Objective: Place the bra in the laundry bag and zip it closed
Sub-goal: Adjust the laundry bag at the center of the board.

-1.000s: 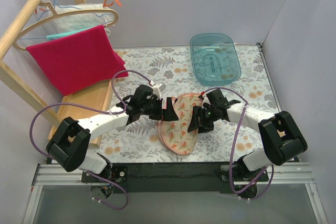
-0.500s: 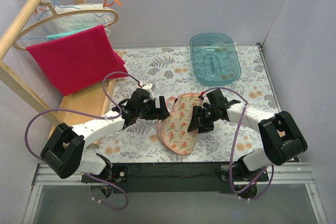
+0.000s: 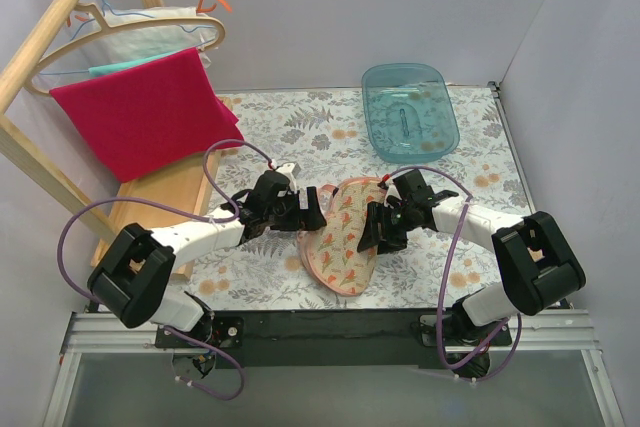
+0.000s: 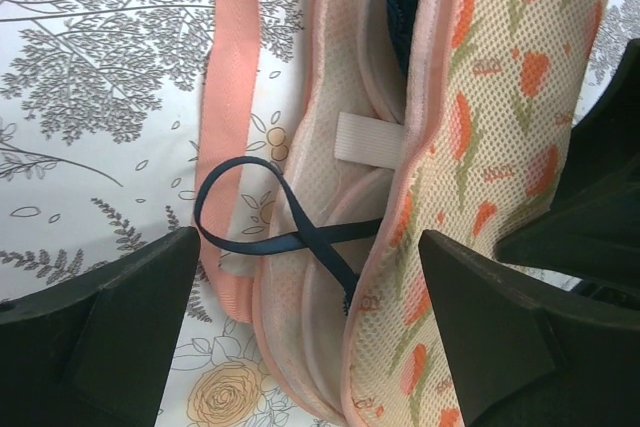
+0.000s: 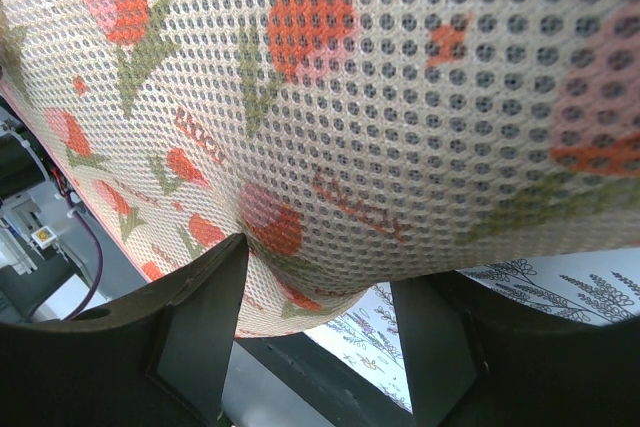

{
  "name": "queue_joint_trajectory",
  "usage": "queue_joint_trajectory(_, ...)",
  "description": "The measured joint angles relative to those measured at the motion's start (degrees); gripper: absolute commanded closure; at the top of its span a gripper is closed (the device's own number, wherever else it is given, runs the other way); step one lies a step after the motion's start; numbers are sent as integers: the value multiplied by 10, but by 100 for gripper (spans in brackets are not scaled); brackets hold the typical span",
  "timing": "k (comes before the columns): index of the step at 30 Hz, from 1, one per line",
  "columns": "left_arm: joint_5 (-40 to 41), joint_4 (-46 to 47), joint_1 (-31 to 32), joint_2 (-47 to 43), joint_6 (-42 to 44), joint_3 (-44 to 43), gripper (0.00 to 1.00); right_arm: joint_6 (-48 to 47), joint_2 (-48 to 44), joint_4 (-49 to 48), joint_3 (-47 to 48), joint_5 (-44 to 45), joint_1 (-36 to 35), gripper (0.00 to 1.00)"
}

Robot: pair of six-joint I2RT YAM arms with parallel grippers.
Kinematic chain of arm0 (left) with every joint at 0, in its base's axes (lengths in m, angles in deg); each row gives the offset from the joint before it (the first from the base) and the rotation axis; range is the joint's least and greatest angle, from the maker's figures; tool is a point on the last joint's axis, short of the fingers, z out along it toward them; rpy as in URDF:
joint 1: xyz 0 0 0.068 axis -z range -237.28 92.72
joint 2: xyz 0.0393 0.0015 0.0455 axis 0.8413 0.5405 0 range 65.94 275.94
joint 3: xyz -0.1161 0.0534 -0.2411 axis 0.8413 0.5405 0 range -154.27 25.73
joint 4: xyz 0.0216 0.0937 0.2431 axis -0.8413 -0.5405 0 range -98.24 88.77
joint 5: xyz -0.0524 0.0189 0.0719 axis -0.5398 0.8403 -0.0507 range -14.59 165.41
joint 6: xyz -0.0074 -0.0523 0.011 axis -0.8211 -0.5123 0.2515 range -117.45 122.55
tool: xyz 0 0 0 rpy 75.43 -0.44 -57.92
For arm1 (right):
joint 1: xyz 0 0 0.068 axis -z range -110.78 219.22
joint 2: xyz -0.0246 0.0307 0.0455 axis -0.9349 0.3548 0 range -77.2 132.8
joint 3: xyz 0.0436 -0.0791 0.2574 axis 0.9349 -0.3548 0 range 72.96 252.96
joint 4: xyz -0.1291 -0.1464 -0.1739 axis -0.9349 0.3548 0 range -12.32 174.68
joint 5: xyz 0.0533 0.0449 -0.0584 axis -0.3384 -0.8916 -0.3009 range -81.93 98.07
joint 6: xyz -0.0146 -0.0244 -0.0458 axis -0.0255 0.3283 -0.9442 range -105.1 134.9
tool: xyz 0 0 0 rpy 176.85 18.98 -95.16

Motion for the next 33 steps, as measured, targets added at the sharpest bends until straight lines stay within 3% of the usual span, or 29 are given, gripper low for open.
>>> queue_joint_trajectory(21,-169,63,0,18,5,0,24,-1,8,0,0,-1,0,34)
queue_joint_trajectory(27,-220,82,1,58,4,-1,28,-1,11,2,6,-1,-2,34)
queue_joint_trajectory(30,-229,83,3,77,2,-1,34,-1,11,3,10,-1,-5,34)
queue_joint_trajectory(33,-230,85,3,84,-2,-1,55,0,11,3,12,0,-7,34)
